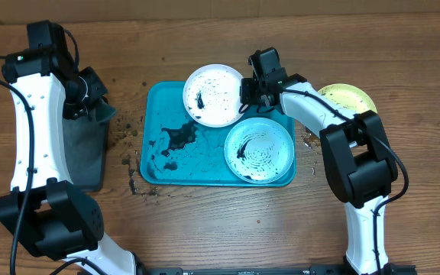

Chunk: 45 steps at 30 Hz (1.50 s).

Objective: Clean dirty plates on tray and stack at the side

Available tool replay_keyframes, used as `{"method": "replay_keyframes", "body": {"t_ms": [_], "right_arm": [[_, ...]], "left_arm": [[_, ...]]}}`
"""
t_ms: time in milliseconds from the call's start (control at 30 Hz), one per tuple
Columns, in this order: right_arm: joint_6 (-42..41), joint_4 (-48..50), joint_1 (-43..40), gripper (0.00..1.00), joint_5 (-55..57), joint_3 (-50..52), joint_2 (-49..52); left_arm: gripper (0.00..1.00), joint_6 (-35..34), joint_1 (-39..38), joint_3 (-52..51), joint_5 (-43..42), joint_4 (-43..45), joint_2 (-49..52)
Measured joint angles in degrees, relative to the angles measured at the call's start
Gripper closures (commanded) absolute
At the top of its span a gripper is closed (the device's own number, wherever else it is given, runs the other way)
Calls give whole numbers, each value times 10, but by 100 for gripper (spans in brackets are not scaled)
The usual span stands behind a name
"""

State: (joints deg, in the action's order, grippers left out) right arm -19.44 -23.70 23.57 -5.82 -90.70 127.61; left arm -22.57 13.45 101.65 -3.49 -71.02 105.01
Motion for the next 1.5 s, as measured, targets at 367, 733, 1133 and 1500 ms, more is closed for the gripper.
{"method": "replay_keyframes", "body": {"t_ms": [367, 733, 1133, 1500], "right_arm": [[-26, -61, 112, 96, -34, -9, 1], [-115, -75, 114, 96, -35, -12, 1], [-161, -76, 113, 96, -38, -12, 1], [-162, -80, 114, 96, -35, -12, 1]], "left_arm": [[96, 0, -95, 0, -5, 12, 0], [96, 1, -177, 0, -52, 40, 113], [96, 0, -235, 0, -90, 94, 237], [96, 0, -235, 3, 130, 17, 244]]}}
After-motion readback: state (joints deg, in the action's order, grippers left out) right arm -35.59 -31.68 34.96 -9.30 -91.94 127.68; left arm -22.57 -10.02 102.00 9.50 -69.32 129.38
